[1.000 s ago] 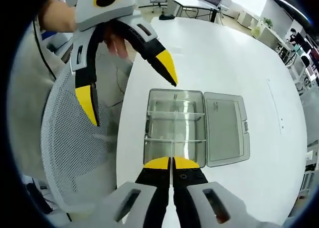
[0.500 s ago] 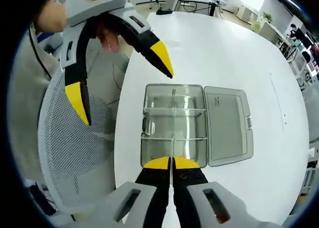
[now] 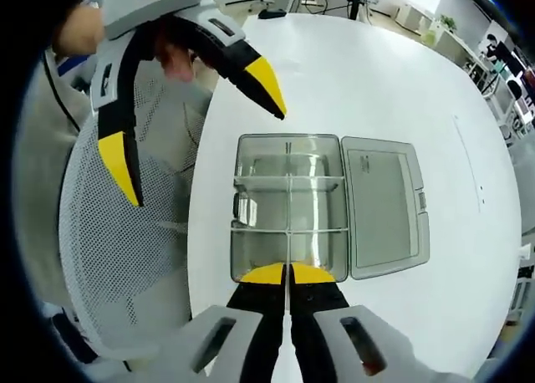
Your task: Insert the divider into the dual guide fixture by aligning both edges with the guide slots and pushing it downward to the bottom, including one-sided entry, uneven engagement, binding, and posture correction.
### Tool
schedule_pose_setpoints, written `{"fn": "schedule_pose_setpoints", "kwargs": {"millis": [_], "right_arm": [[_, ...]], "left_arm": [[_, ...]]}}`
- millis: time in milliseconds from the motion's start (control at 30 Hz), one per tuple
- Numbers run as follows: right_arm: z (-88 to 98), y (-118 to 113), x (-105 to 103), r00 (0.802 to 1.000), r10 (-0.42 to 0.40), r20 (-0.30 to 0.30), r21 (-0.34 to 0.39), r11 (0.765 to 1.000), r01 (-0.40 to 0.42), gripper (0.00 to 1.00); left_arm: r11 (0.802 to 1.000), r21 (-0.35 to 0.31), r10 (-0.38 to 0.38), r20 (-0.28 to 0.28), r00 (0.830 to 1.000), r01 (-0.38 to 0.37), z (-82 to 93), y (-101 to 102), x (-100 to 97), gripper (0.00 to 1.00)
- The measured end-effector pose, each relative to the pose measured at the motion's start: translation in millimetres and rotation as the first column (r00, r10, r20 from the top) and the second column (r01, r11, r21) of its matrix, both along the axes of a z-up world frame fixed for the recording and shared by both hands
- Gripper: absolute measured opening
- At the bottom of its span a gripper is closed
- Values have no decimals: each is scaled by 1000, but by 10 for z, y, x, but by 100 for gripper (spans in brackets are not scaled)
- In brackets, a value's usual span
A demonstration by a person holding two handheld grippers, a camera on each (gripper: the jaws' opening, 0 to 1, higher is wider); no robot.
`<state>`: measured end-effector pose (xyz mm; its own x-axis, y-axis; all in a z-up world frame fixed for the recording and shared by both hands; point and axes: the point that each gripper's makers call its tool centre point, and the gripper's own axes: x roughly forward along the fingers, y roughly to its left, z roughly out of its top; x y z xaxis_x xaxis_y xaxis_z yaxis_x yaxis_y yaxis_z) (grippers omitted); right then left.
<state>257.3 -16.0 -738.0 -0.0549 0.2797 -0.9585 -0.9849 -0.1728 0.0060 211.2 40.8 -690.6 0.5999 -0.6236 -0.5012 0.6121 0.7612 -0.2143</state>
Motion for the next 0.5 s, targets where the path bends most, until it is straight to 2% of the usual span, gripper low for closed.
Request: {"fn": "schedule_pose_setpoints", "kwargs": {"millis": [500], "right_arm": [[-60, 31, 5, 1000, 9, -5, -8, 1000, -9, 0]], "left_arm": [[1000, -7, 10, -6, 1000, -10, -18, 37, 7, 71]]}}
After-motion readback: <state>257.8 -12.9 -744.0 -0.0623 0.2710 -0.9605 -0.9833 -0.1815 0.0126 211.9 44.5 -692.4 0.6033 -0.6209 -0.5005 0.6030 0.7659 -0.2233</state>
